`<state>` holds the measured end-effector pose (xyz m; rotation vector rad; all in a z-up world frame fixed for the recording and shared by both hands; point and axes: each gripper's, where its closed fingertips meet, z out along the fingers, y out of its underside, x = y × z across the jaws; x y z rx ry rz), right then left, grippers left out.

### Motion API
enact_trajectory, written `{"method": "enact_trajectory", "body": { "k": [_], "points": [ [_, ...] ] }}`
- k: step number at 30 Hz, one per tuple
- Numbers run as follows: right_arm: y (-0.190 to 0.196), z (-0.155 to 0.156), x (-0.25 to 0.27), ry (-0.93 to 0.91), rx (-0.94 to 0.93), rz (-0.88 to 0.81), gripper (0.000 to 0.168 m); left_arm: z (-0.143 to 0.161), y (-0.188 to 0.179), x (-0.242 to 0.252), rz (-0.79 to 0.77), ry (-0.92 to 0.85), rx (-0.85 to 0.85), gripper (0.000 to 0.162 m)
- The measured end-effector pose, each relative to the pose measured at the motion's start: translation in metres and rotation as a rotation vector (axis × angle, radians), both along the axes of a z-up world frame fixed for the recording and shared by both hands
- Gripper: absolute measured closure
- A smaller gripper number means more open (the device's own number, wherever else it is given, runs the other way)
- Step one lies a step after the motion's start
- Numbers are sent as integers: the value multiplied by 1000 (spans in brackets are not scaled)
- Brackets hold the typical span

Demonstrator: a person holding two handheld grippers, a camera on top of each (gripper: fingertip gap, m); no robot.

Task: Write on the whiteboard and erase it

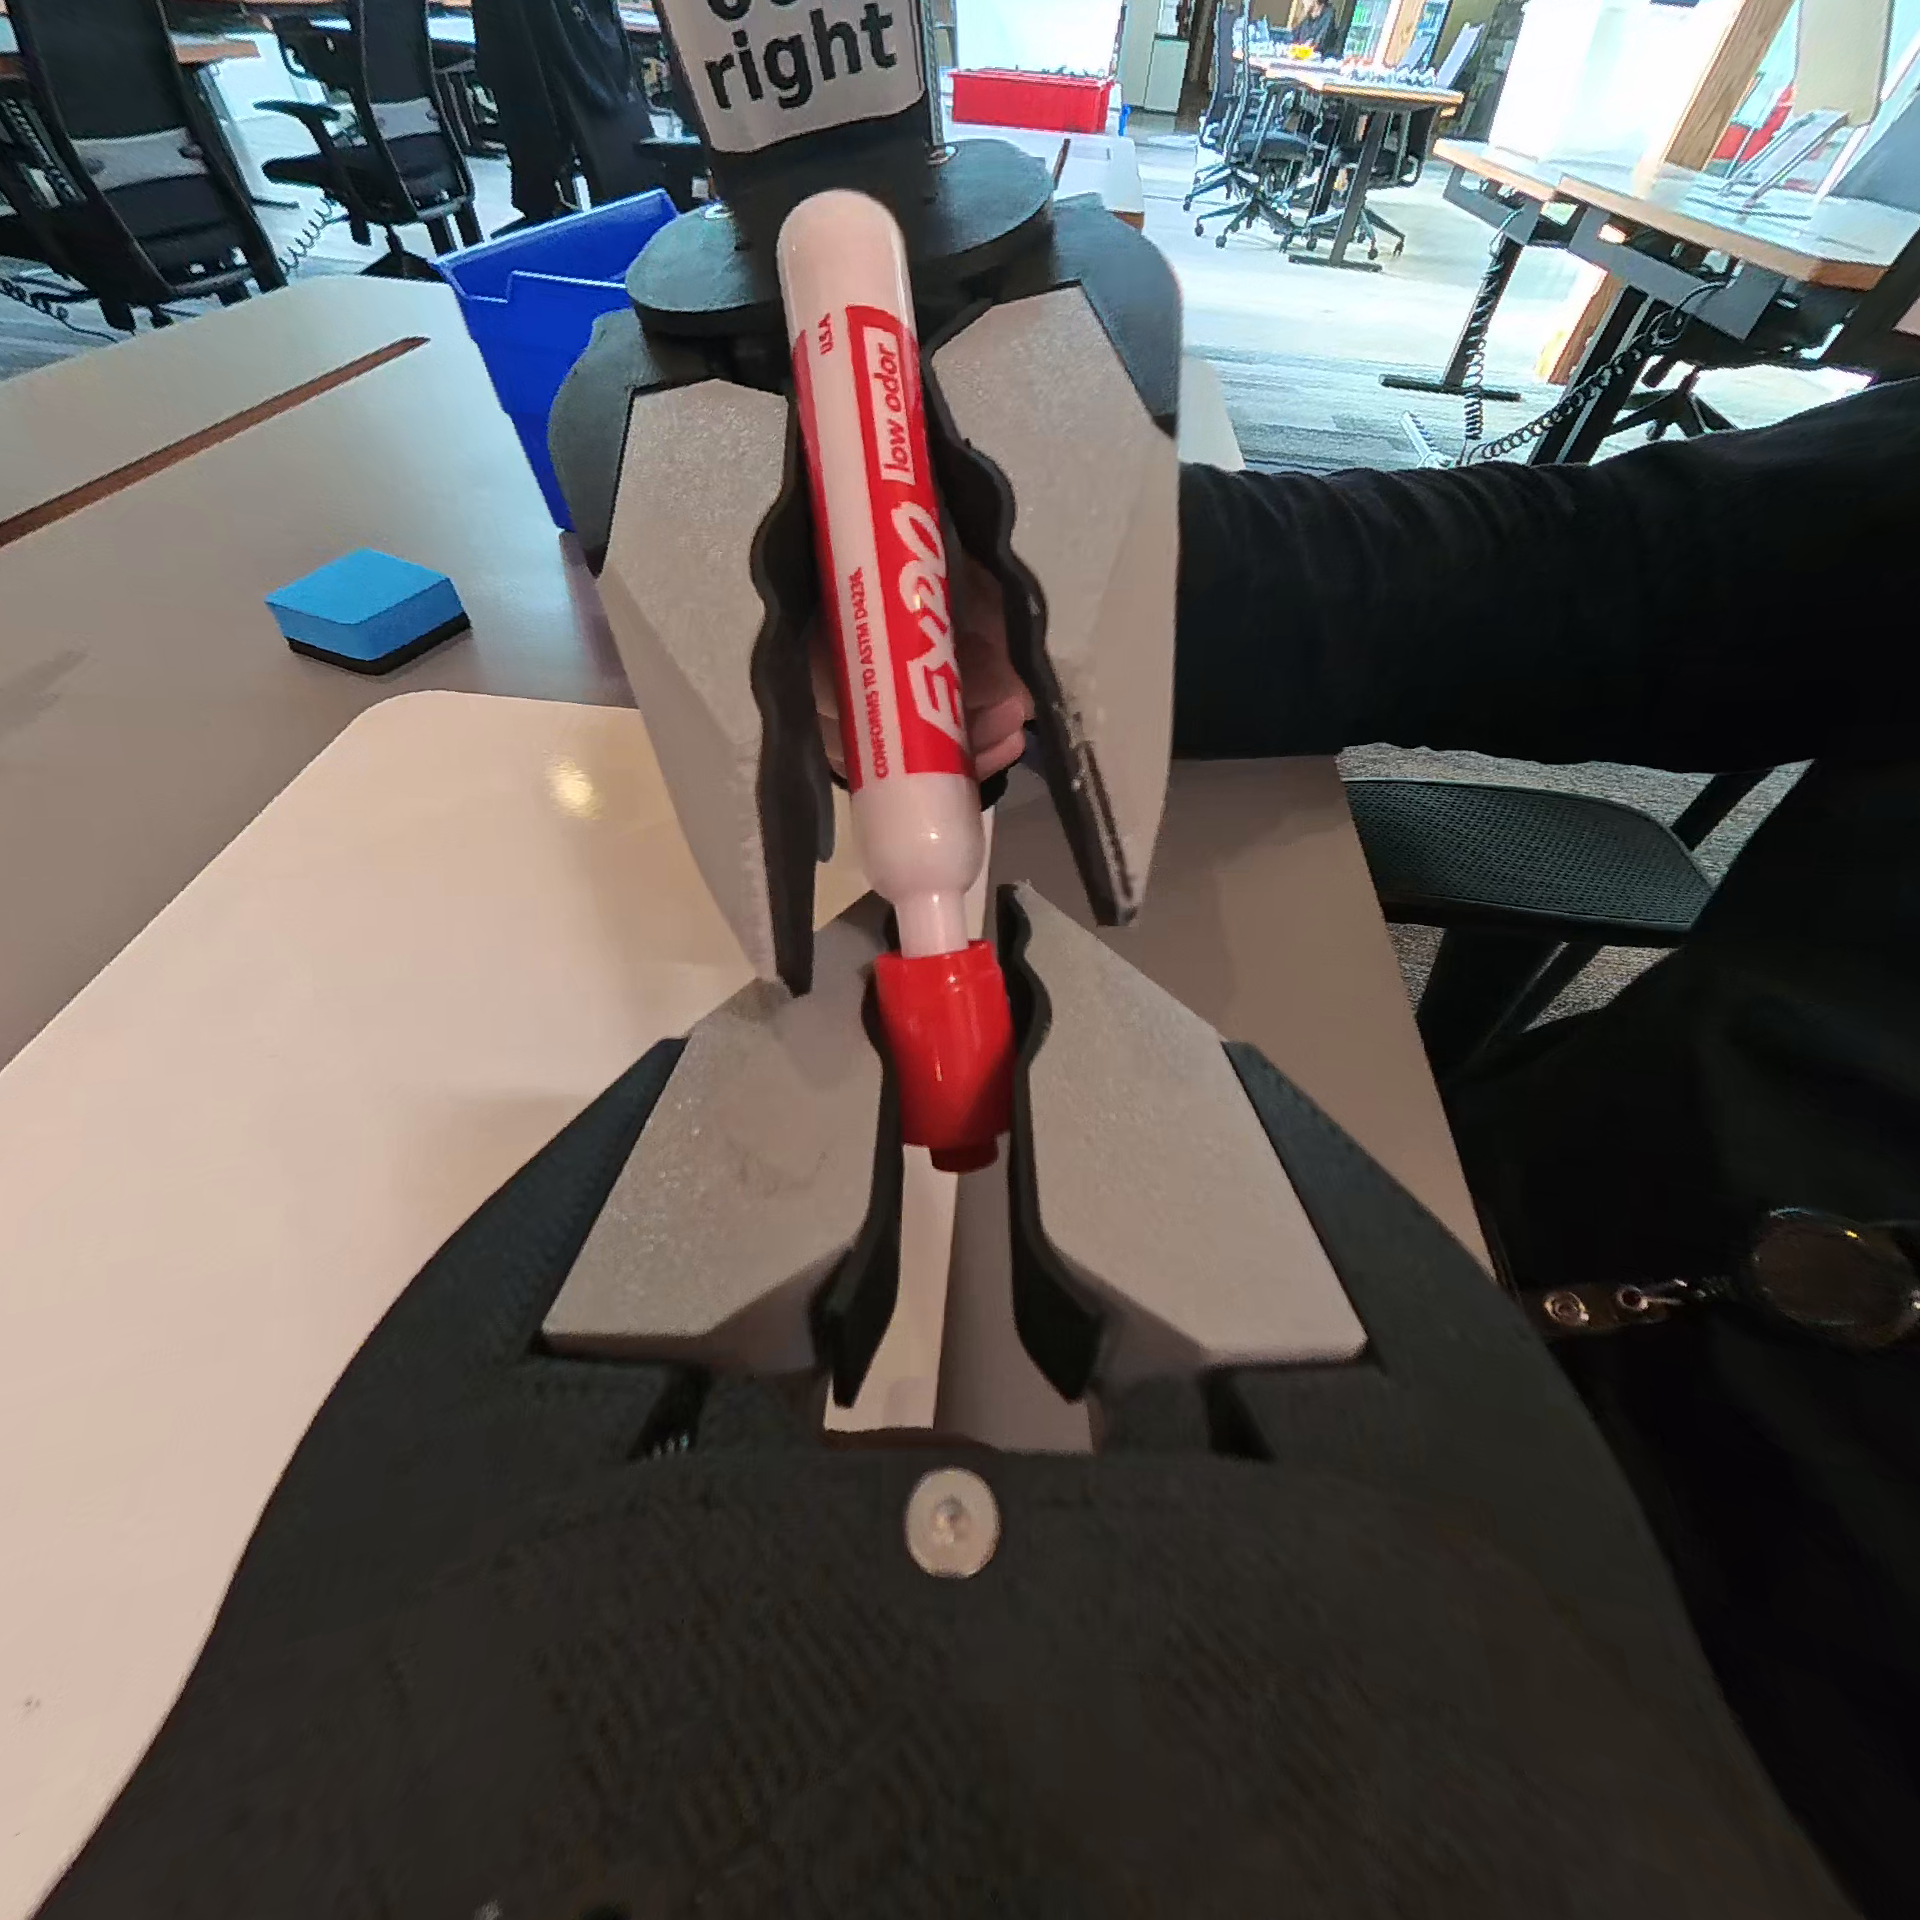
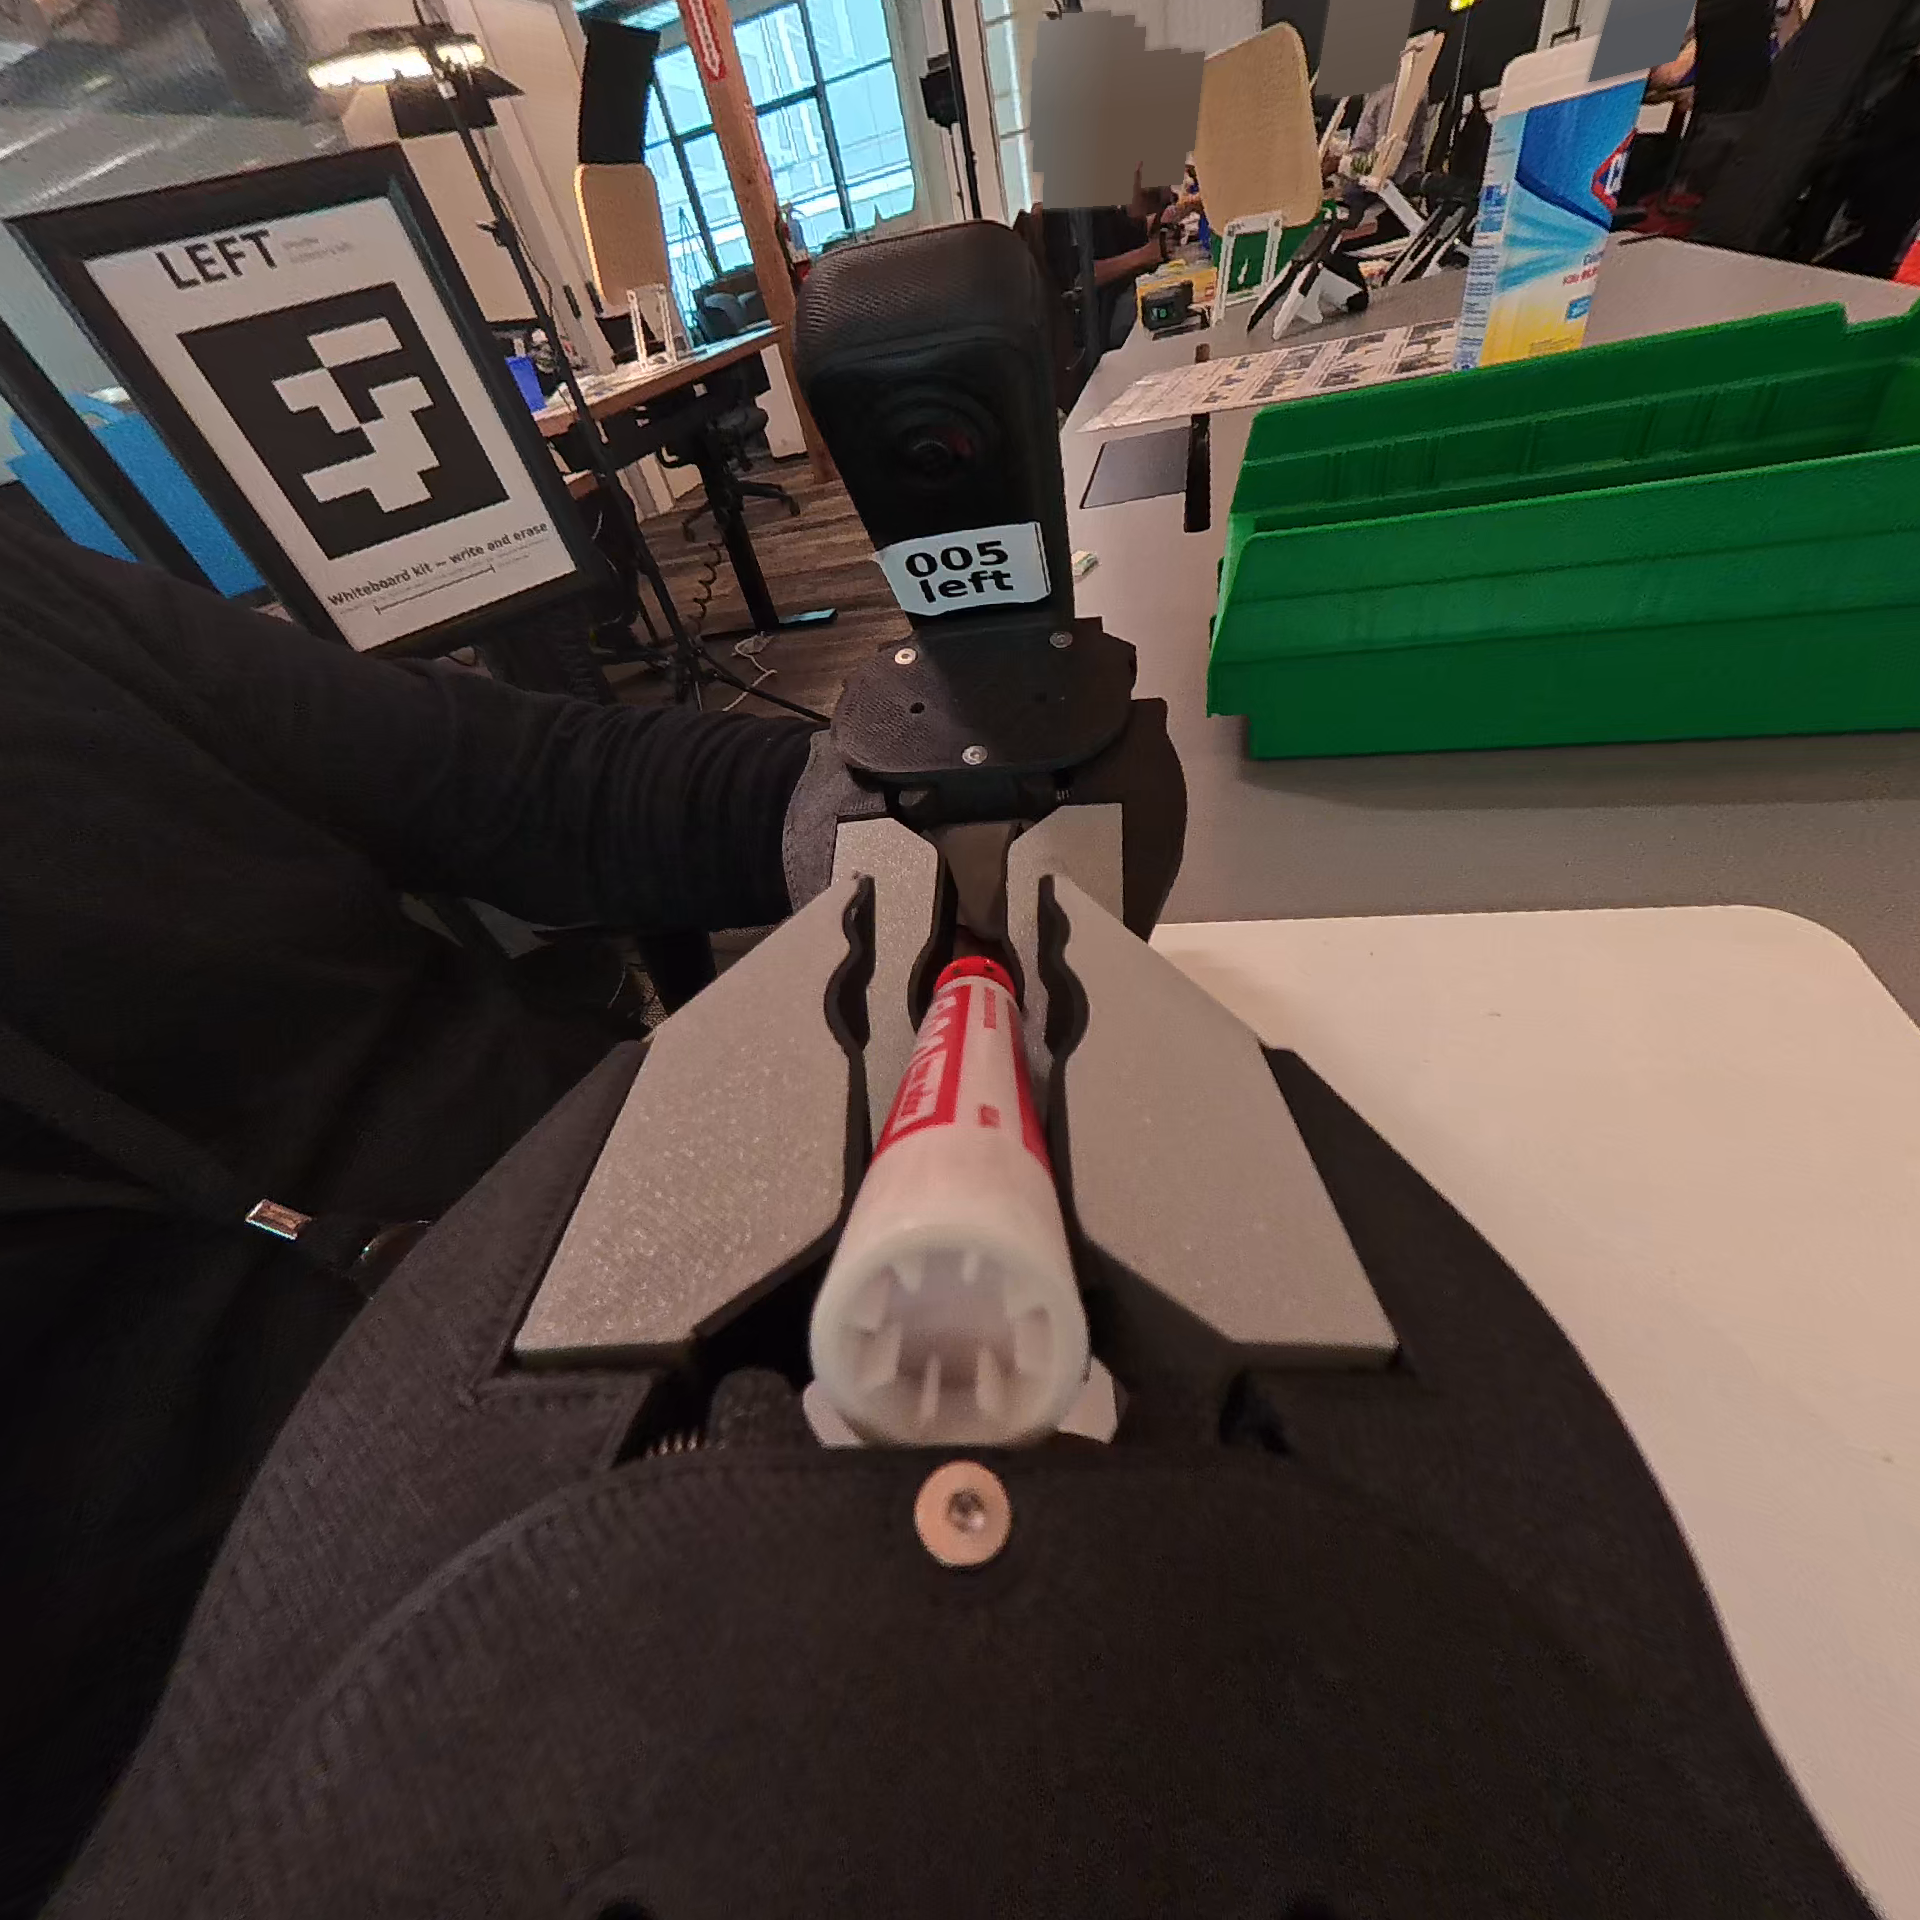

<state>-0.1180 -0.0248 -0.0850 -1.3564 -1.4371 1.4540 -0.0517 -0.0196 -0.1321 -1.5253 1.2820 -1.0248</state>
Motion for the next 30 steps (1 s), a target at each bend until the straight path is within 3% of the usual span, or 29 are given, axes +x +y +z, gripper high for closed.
{"method": "enact_trajectory", "body": {
  "k": [18,24,30],
  "points": [
    [15,0,6,-16,-131,-38,141,4,16,-6,84,-28,-10,149],
    [23,4,9,-3,-97,-89,141,0,16,-6,83,-10,-32,150],
    [31,3,15,-21,-39,-137,141,-2,39,-19,202,-15,-88,149]
  ]
}}
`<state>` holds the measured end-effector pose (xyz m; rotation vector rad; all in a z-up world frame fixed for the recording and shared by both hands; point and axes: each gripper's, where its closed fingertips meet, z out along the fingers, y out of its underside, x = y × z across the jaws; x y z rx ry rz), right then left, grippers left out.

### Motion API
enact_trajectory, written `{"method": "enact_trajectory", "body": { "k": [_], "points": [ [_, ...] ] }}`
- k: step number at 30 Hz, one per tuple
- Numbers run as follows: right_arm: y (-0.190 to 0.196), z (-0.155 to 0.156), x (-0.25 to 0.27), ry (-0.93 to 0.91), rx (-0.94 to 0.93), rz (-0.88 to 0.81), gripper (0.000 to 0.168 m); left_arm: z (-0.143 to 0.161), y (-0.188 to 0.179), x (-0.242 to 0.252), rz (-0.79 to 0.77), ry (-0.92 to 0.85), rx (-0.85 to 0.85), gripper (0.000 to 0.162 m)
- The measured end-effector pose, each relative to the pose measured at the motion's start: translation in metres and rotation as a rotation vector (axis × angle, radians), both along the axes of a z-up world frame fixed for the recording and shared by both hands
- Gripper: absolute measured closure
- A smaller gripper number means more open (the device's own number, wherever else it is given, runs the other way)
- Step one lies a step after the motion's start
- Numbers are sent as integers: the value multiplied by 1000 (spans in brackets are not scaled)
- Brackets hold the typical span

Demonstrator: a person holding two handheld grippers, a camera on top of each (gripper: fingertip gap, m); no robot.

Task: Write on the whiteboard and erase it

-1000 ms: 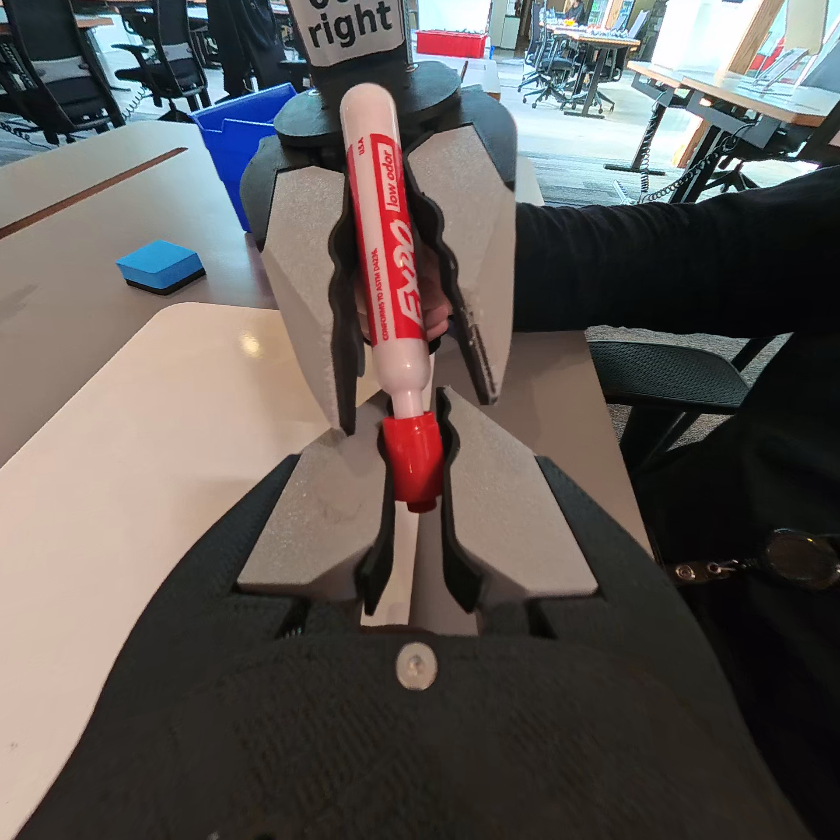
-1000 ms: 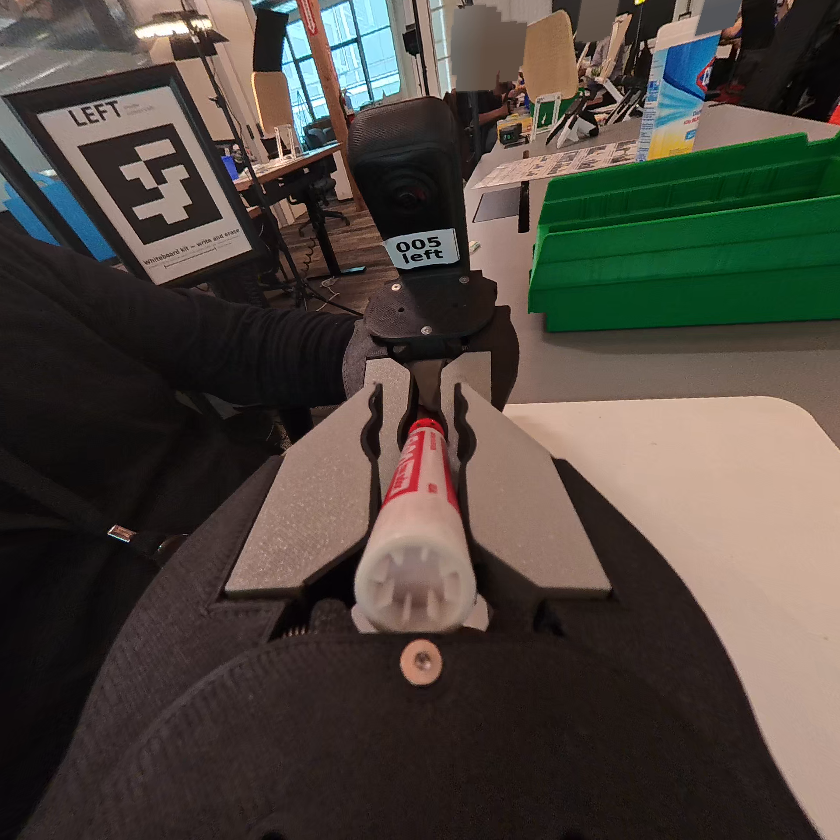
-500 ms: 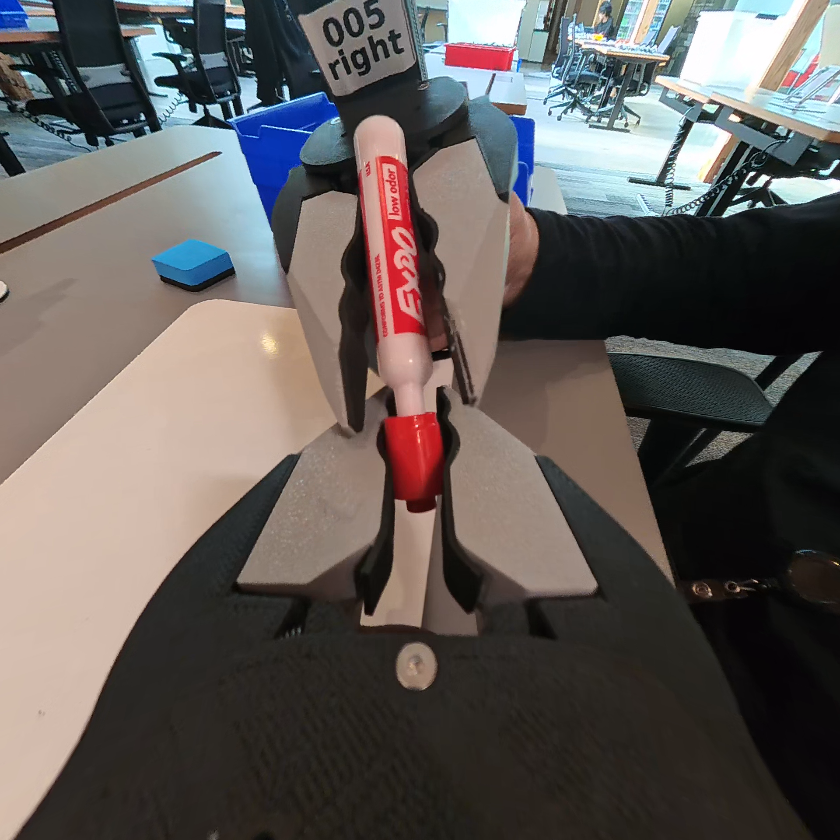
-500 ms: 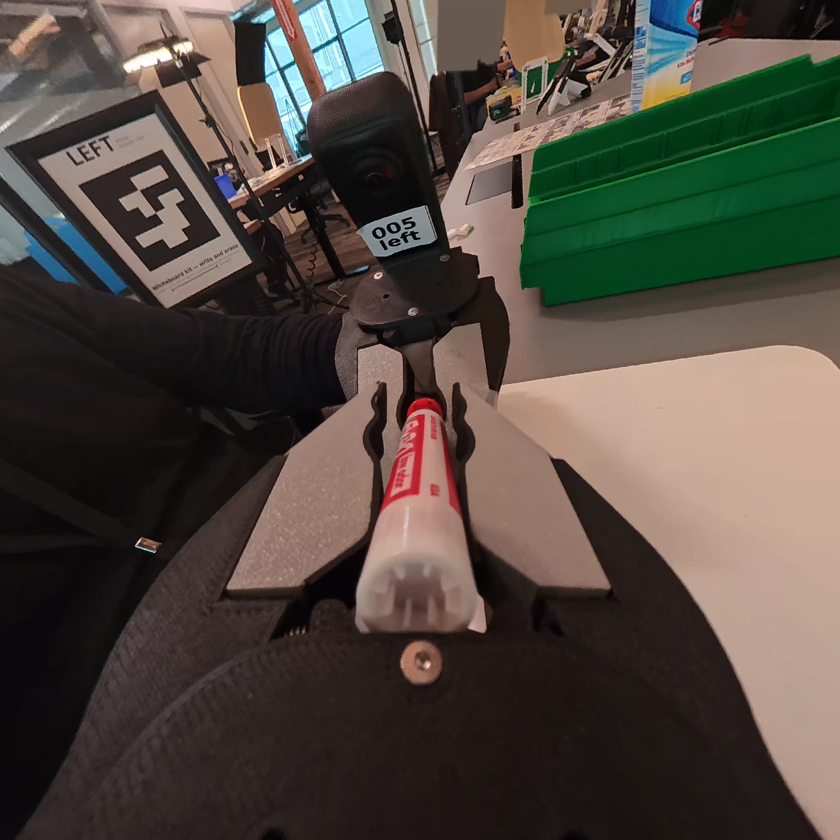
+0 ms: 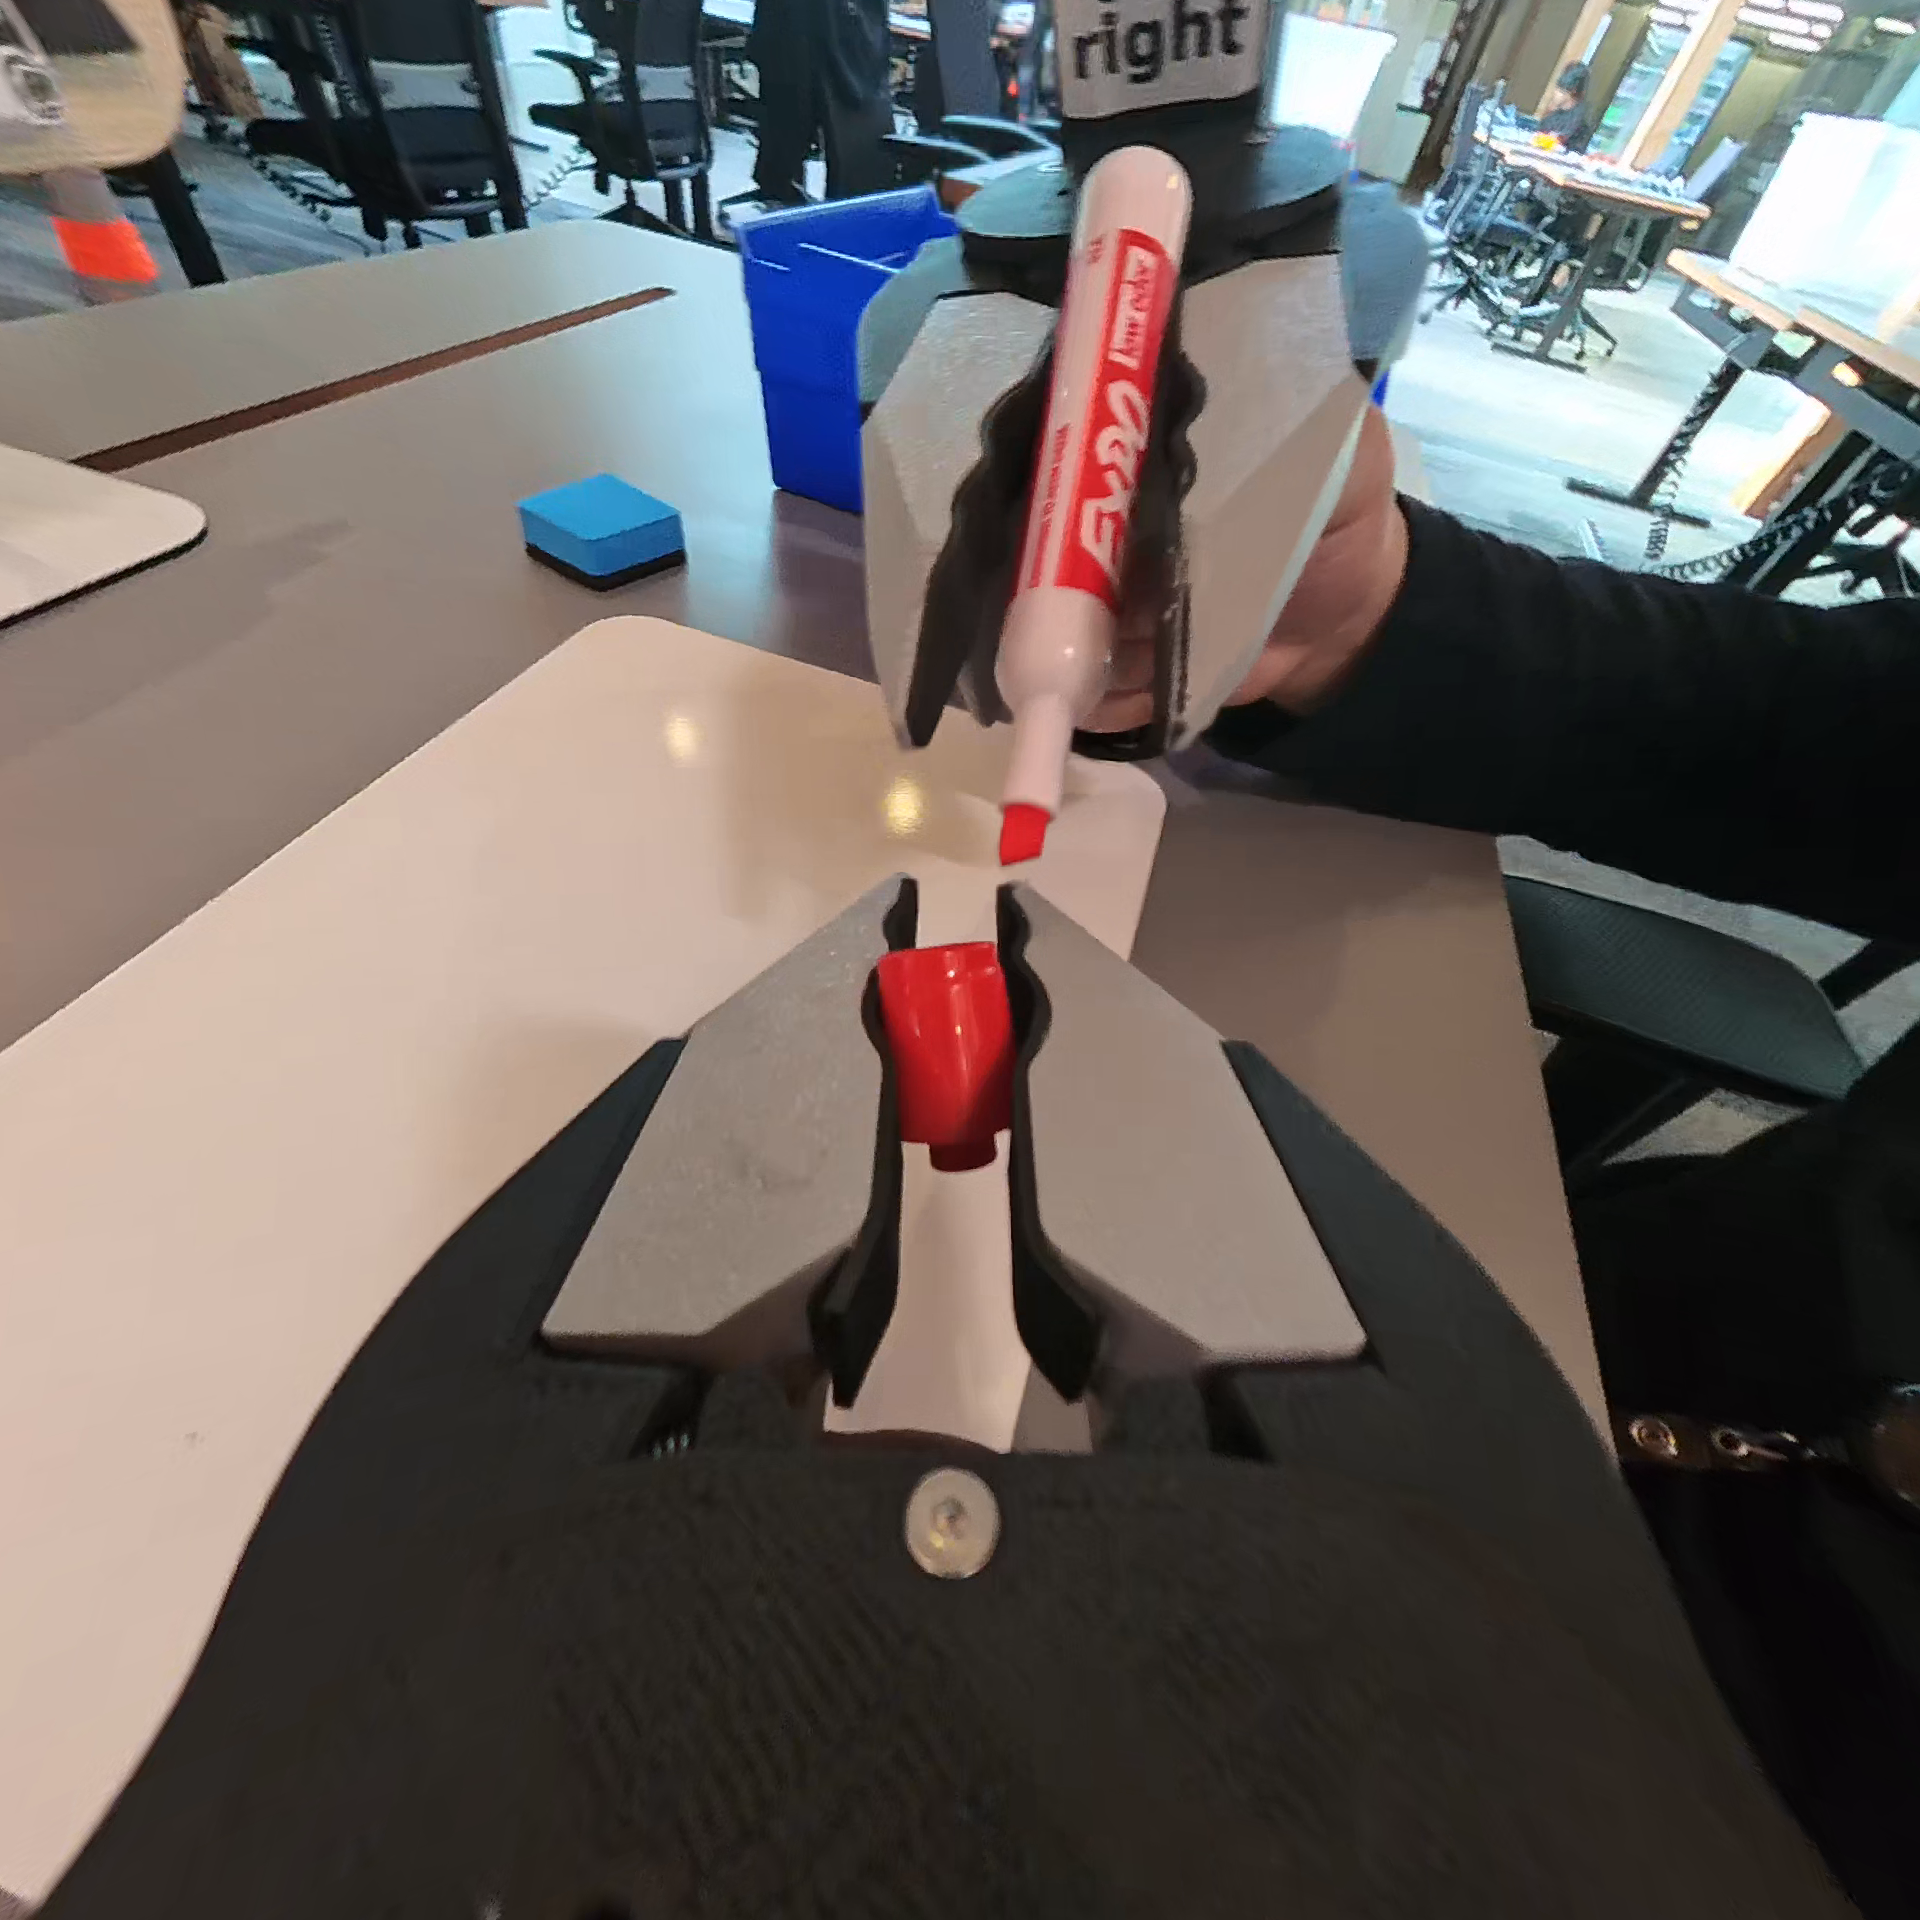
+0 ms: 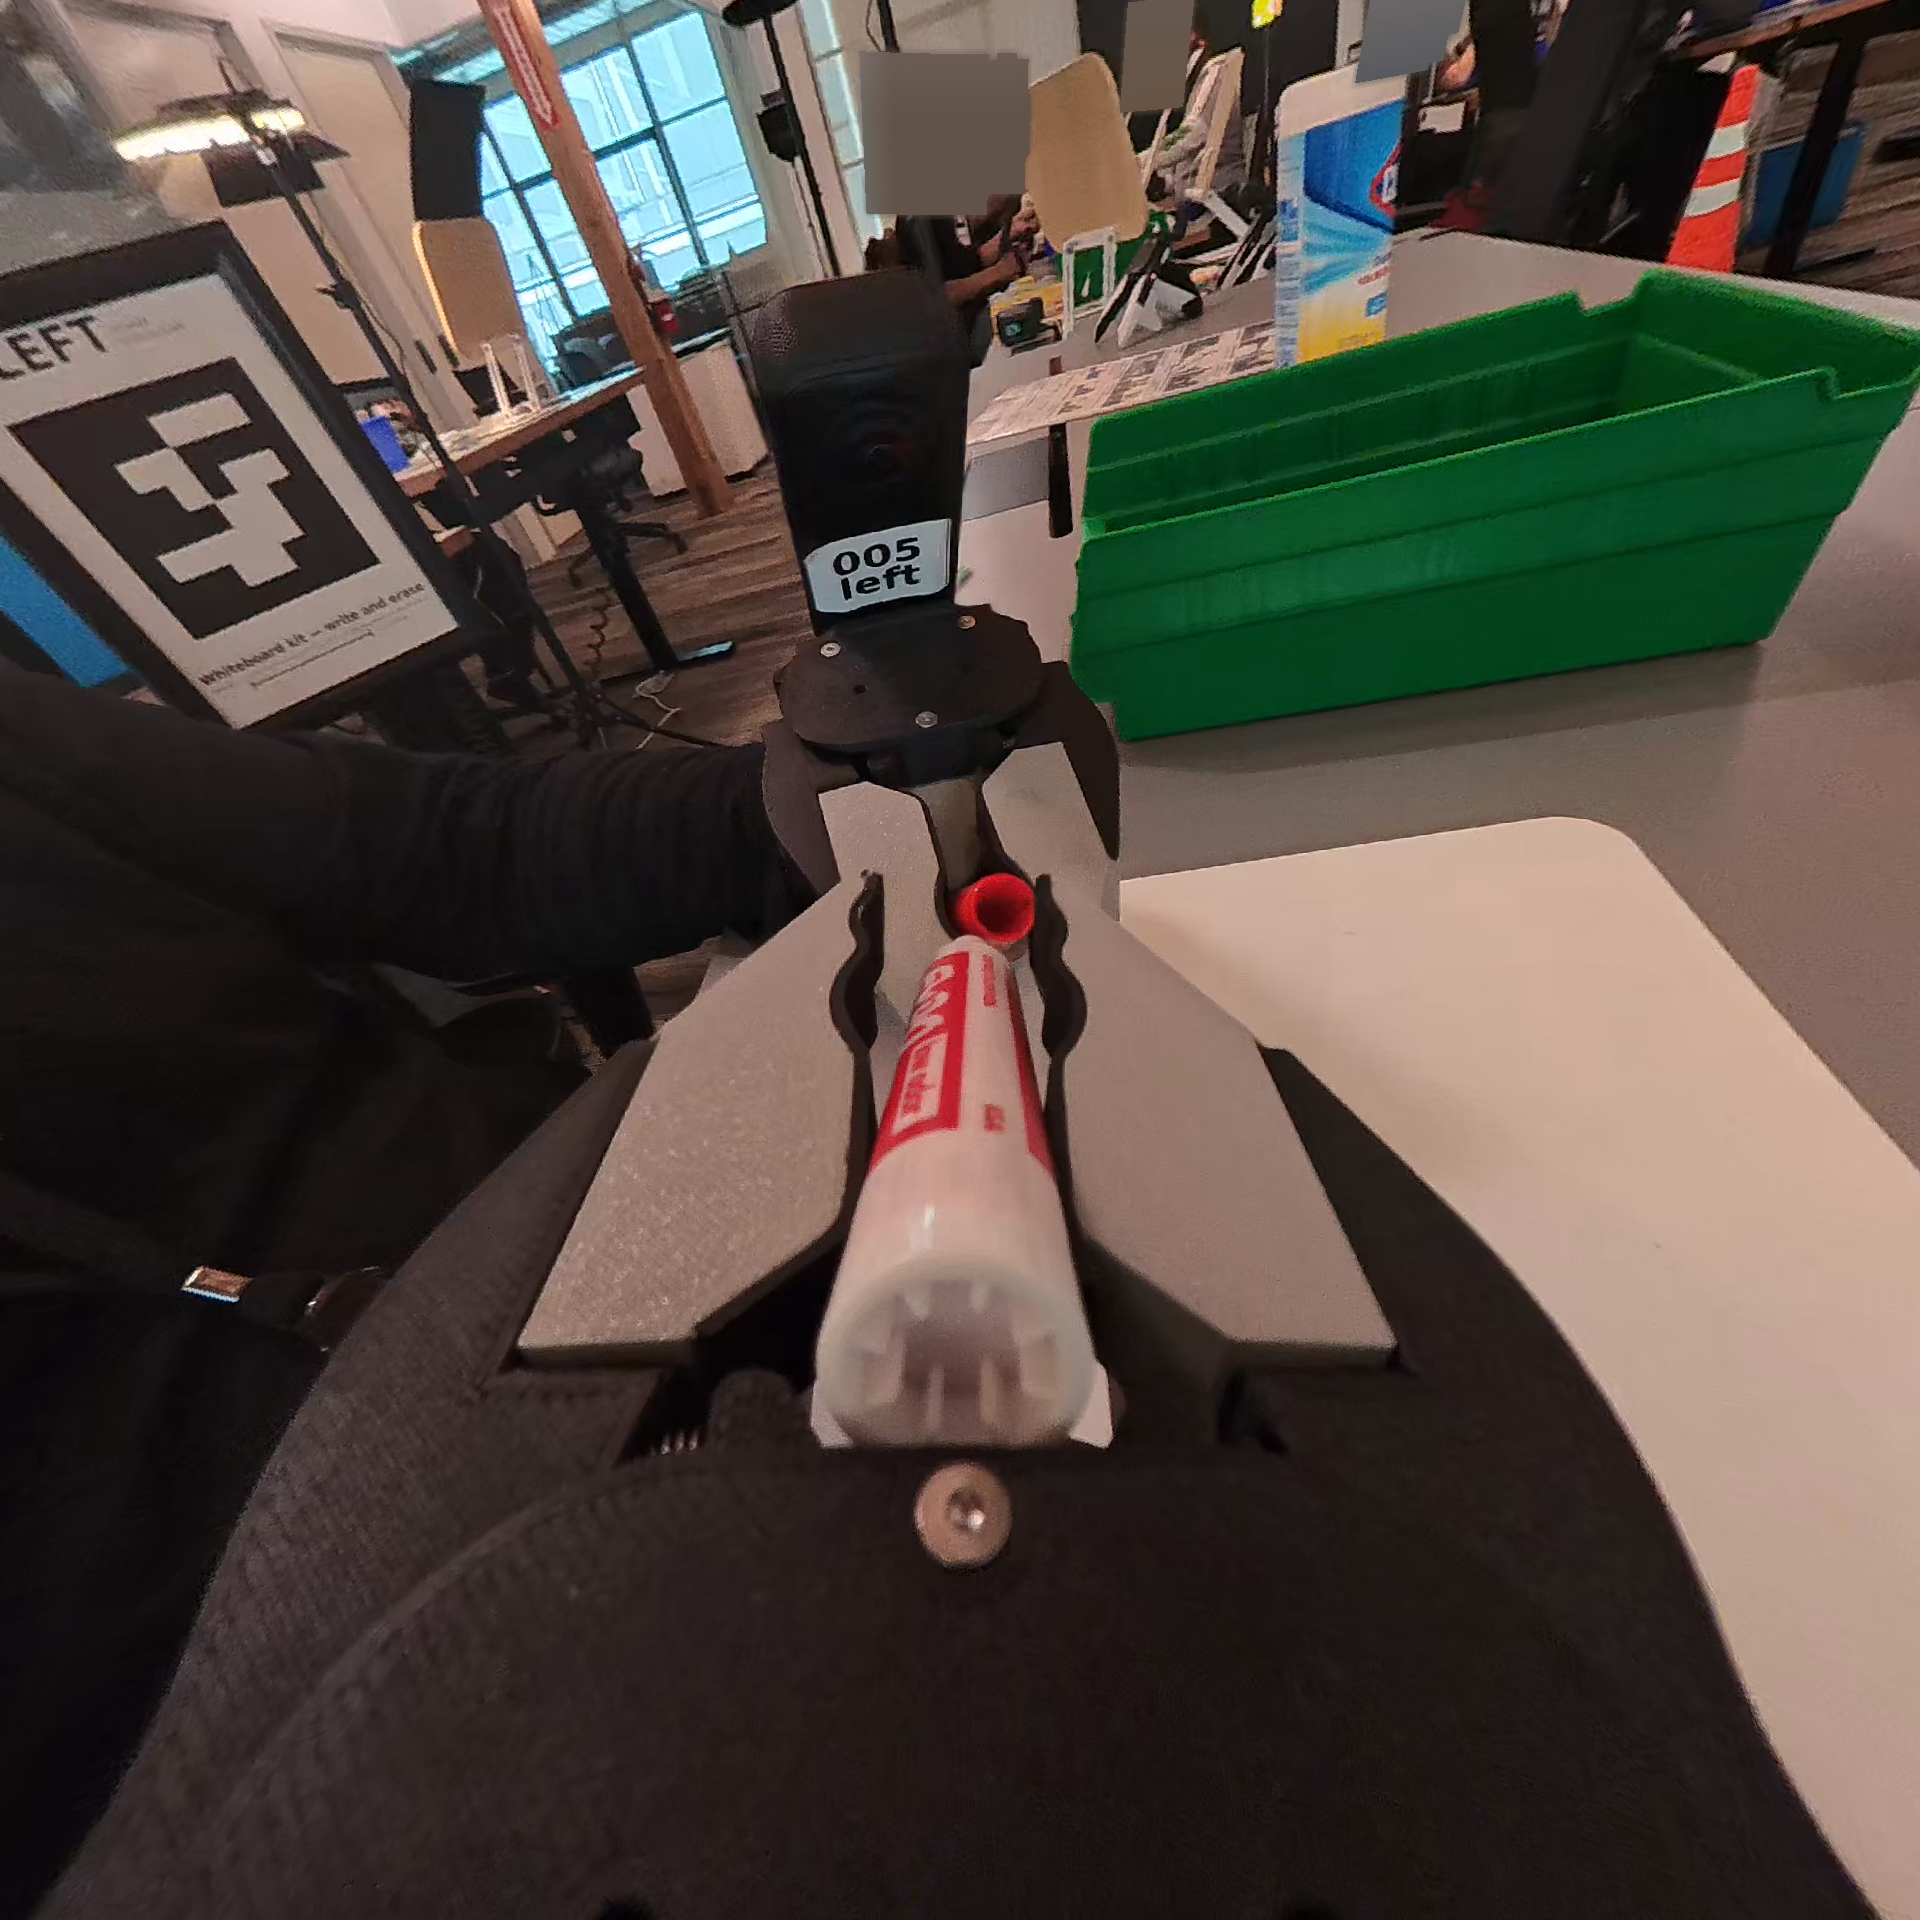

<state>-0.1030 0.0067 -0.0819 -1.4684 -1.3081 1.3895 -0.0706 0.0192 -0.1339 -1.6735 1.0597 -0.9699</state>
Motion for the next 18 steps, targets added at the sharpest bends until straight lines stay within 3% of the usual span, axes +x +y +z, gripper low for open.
{"method": "enact_trajectory", "body": {
  "k": [3,7,12,18],
  "points": [
    [17,-4,6,-36,54,-87,141,-9,19,-14,117,55,-30,149],
    [43,-54,21,-311,91,-183,141,-11,47,-40,299,69,-37,149],
    [52,-89,24,-450,56,-199,141,-6,50,-45,320,14,-70,149],
    [52,-104,26,-534,88,-195,141,-10,46,-40,291,44,-57,149]
  ]
}}
